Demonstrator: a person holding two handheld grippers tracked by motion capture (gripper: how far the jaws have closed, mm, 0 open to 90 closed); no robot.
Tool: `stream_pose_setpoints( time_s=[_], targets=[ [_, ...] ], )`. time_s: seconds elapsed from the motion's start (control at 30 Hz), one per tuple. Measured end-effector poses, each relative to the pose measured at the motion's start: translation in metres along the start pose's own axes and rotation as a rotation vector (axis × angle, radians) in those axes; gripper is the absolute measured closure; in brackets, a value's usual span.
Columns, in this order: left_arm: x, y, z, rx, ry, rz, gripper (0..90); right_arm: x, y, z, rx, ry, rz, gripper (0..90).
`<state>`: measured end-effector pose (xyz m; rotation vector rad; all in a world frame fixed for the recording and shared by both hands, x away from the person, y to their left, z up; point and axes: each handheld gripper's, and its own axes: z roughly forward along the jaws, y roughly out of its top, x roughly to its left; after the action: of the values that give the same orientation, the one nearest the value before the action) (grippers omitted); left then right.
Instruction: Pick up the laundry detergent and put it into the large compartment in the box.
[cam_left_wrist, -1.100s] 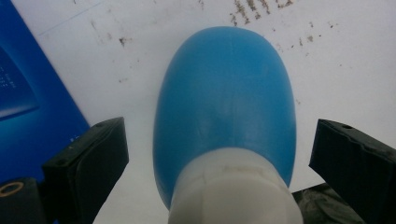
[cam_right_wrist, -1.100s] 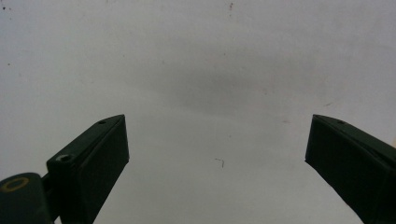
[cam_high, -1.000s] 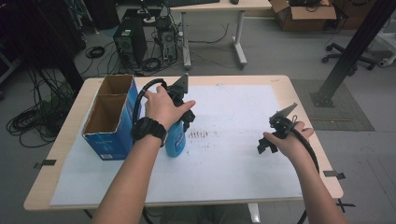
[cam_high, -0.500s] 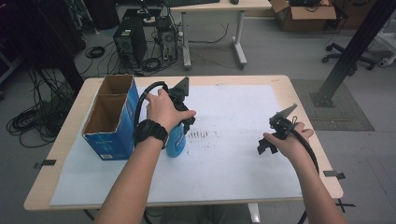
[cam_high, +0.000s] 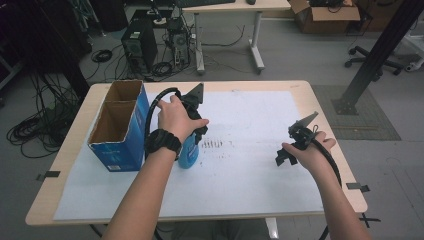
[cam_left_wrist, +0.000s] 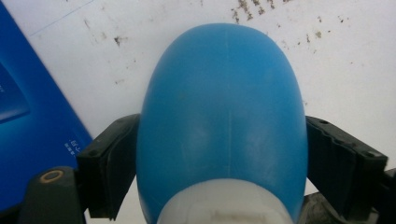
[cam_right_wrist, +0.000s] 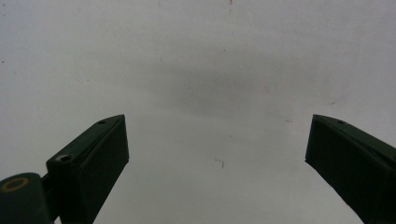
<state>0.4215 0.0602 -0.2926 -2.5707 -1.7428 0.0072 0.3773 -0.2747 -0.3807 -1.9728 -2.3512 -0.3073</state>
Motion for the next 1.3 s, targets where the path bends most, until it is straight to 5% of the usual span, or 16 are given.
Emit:
stream_pose_setpoints(
  time_s=[1.3],
  targets=[
    [0.0016, -0.0002, -0.0027, -0.007, 0.008, 0.003, 32.3, 0.0013, -0.0001, 0.0007, 0.001, -0.003, -0.007, 6.2]
  ],
)
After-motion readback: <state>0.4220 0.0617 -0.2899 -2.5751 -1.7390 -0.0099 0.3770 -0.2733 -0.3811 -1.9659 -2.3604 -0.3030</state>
